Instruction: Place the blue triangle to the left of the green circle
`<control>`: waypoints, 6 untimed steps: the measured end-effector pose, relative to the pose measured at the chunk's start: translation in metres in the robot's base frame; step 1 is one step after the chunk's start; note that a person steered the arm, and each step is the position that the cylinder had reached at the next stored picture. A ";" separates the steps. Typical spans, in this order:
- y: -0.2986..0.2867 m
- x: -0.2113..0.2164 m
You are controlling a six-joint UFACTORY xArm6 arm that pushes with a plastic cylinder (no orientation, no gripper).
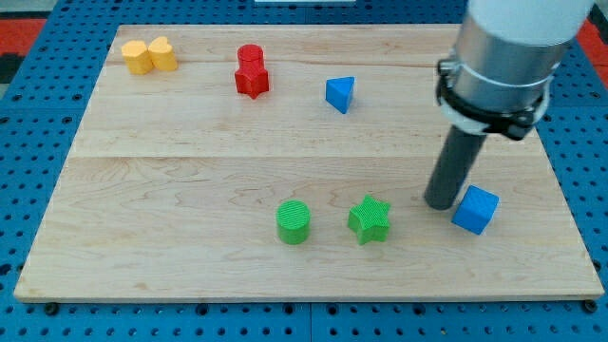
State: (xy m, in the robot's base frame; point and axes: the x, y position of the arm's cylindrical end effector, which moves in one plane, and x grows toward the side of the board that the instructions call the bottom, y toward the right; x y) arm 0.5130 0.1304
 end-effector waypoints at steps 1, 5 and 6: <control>0.004 -0.036; -0.130 -0.172; -0.139 -0.145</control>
State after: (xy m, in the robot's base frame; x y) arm 0.3682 -0.0090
